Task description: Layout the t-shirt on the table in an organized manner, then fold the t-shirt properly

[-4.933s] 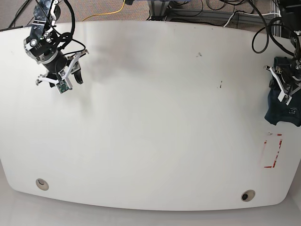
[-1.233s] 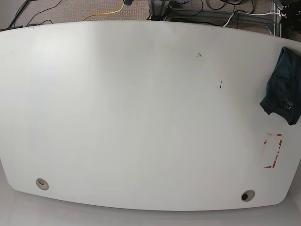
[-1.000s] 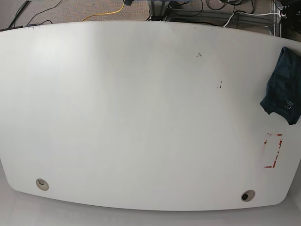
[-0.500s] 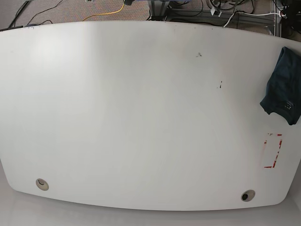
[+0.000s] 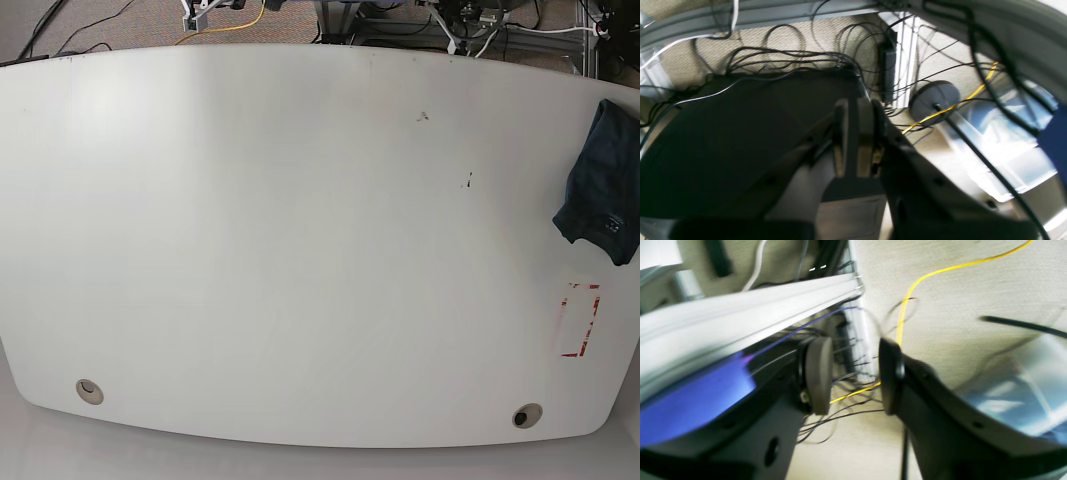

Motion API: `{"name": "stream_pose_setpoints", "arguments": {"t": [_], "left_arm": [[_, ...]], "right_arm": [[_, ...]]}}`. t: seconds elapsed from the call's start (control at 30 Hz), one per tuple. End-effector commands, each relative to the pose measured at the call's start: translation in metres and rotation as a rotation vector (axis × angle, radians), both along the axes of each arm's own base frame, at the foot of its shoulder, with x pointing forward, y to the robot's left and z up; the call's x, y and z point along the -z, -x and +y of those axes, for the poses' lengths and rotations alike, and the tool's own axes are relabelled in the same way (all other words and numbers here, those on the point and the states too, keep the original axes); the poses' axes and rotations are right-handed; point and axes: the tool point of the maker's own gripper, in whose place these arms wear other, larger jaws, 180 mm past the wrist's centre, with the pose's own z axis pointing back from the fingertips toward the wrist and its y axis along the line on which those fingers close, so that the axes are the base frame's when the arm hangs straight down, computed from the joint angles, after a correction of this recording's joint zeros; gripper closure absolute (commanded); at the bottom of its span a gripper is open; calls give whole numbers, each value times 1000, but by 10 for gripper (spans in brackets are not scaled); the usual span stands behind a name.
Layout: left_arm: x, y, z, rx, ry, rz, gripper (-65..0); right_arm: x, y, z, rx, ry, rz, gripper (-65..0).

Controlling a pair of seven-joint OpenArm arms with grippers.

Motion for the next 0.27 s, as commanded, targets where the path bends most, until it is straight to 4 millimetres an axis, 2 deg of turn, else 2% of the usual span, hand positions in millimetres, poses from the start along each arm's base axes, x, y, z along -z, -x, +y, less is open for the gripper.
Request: {"name": "stream_pose_setpoints", "arguments": {"t": [0.0, 0.23], "left_arm": [[0, 0, -1, 1, 6, 12, -43], [2, -3, 6, -5, -41, 13, -43]], "right_arm": [[2, 1, 5, -47, 2, 21, -222], [5, -5, 22, -118, -9, 25, -222]]}}
